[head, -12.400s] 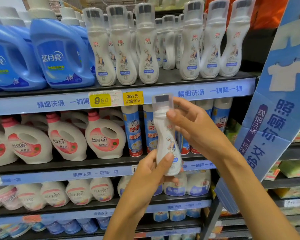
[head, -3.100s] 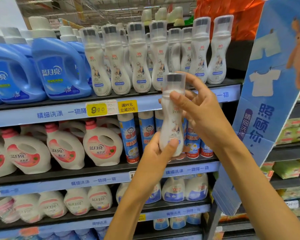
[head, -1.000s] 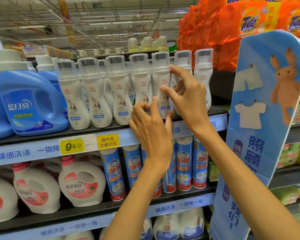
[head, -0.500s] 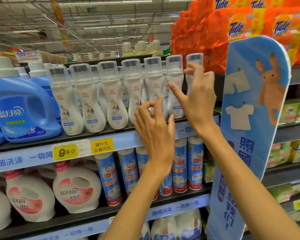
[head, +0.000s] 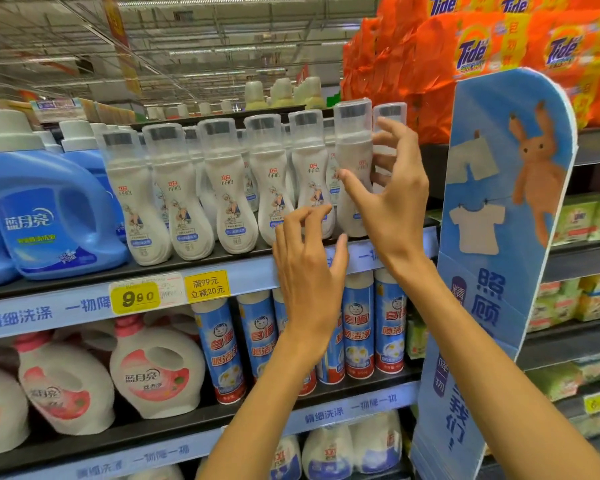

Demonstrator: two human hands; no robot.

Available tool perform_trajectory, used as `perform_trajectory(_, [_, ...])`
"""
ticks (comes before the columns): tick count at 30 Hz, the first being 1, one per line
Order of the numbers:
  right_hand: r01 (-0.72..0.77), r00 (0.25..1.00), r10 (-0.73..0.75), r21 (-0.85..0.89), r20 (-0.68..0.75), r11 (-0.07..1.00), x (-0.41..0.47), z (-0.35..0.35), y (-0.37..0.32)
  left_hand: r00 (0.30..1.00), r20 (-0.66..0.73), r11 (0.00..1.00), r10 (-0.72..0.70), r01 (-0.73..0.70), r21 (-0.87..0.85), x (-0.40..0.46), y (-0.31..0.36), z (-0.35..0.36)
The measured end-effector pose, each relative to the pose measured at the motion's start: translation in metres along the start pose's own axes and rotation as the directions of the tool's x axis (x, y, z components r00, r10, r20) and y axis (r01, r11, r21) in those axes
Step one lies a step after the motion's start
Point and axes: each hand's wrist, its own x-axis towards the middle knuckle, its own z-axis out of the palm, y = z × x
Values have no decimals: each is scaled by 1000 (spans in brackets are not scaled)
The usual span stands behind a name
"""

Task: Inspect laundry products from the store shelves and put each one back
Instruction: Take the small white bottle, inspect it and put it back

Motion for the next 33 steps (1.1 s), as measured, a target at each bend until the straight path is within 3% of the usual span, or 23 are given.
perform_trajectory(3, [-51,997,43,126,63,991,-6,-16,-15,984,166,973,-57,92,-210,-12,6,-15])
perform_trajectory(6, [-179,976,140,247,166,952,-18,-30,-29,914,360,806,-188,353,-475,-25,17,-33])
perform_trajectory(8, [-270,947,200,285,252,920,-30,-36,-33,870,435,700,-231,459,-547,-37,19,-42])
perform_trajectory(11, [-461,860,327,324,391,826,-45,-43,-31,796,551,585,-249,578,-570,-57,13,-56])
perform_trajectory(15, [-734,660,447,393,604,554,-57,-46,-23,659,727,440,-190,719,-538,-82,5,-67])
perform_trajectory(22, [-736,660,404,437,633,517,-75,-42,-23,581,754,266,-308,813,-518,-93,-1,-78])
perform_trajectory(26, [-839,541,325,473,776,268,-79,-39,-28,513,829,-52,-223,843,-535,-95,3,-83])
perform_trajectory(28, [-849,527,292,477,798,229,-79,-39,-29,526,820,-55,-224,834,-550,-98,3,-83])
perform_trajectory(29, [-839,542,297,484,786,250,-79,-39,-29,542,803,1,-248,829,-559,-99,2,-84])
perform_trajectory(33, [-798,598,323,512,733,317,-79,-37,-33,613,716,370,-334,784,-499,-104,2,-85])
